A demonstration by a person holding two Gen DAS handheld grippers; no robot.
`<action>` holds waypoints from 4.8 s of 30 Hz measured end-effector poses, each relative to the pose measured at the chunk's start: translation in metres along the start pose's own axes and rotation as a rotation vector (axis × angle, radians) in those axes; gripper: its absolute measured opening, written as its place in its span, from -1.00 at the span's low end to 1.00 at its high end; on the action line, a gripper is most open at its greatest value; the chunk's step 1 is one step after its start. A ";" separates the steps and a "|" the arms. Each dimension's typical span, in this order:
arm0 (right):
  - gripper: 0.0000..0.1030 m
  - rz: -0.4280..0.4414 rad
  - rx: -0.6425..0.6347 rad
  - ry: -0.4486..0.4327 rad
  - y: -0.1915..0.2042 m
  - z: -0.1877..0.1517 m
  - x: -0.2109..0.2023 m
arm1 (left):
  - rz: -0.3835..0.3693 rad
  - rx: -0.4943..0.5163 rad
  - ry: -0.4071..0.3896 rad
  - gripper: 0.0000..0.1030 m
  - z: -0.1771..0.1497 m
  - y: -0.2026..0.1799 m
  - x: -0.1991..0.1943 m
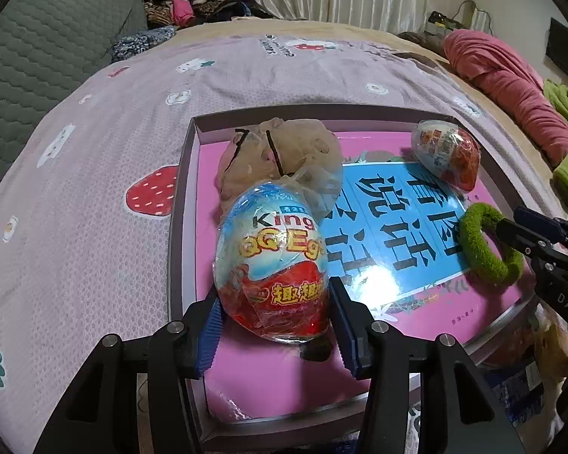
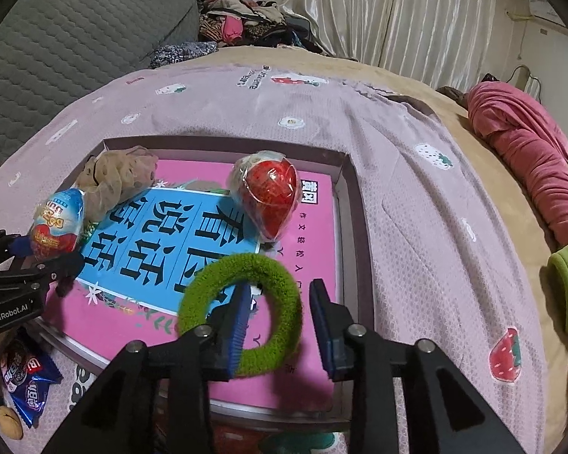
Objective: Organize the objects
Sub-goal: 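Lower both grippers into the tray and open them to release egg and ring, then raise both tools up and away from the tray, then move both tools toward the snack packs lying beside the tray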
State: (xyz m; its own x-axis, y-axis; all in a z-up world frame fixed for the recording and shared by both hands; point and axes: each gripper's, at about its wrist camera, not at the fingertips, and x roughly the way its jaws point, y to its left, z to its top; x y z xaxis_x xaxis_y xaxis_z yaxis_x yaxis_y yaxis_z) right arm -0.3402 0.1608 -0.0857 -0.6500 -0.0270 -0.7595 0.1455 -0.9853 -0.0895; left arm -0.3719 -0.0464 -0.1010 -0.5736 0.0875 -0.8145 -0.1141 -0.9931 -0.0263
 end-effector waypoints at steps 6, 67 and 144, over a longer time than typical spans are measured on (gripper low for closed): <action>-0.03 -0.005 0.006 -0.014 -0.002 0.001 -0.004 | -0.008 0.010 -0.008 0.34 -0.003 -0.002 -0.006; 0.75 -0.065 -0.043 -0.363 0.015 -0.014 -0.325 | 0.089 0.008 -0.296 0.75 -0.061 -0.021 -0.334; 0.98 -0.025 -0.093 -0.189 0.018 -0.146 -0.320 | 0.042 0.020 -0.186 0.98 -0.187 -0.061 -0.319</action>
State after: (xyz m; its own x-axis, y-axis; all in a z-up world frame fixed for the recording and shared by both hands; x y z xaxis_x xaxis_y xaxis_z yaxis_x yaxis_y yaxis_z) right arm -0.0210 0.1758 0.0615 -0.7817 -0.0422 -0.6223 0.1899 -0.9664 -0.1731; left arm -0.0300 -0.0279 0.0516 -0.7183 0.0609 -0.6930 -0.1020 -0.9946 0.0184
